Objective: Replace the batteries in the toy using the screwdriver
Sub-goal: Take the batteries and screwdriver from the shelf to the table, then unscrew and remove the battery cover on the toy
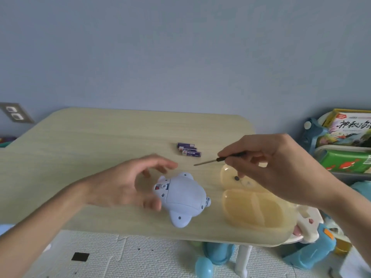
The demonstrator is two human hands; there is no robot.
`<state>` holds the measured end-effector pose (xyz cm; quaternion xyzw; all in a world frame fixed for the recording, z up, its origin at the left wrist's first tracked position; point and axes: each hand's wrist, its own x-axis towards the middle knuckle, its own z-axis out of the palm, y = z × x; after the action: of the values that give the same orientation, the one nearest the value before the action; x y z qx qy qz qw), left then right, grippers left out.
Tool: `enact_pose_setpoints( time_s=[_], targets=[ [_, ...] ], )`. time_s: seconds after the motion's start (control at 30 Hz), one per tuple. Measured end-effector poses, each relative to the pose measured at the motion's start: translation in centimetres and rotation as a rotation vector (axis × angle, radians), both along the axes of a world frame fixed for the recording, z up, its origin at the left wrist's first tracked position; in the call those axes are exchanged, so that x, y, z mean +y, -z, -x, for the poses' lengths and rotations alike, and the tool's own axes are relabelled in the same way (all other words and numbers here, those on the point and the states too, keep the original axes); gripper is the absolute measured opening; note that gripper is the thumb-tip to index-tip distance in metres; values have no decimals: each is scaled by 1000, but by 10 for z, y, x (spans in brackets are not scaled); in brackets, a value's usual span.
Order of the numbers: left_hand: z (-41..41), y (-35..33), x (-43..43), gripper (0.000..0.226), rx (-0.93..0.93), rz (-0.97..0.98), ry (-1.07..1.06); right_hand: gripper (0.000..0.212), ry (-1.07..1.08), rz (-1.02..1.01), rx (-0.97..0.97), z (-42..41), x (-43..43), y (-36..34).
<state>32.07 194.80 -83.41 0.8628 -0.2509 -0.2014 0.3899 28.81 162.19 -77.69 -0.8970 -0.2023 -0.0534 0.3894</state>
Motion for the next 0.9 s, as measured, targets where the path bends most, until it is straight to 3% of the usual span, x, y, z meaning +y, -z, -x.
enact_pose_setpoints(
  time_s=[0.1, 0.3, 0.5, 0.9],
  targets=[
    [12, 15, -4, 95, -6, -20, -14, 10, -70, -11, -20, 6, 16, 8],
    [22, 17, -9, 65, -54, 191, -163, 10, -111, -152, -43, 15, 33, 21],
    [26, 12, -9, 64, -200, 190, -218, 12, -75, -186, -84, 20, 37, 22],
    [31, 1, -14, 63, -244, 118, -241, 14, -52, -107, -99, 17, 43, 24]
  ],
)
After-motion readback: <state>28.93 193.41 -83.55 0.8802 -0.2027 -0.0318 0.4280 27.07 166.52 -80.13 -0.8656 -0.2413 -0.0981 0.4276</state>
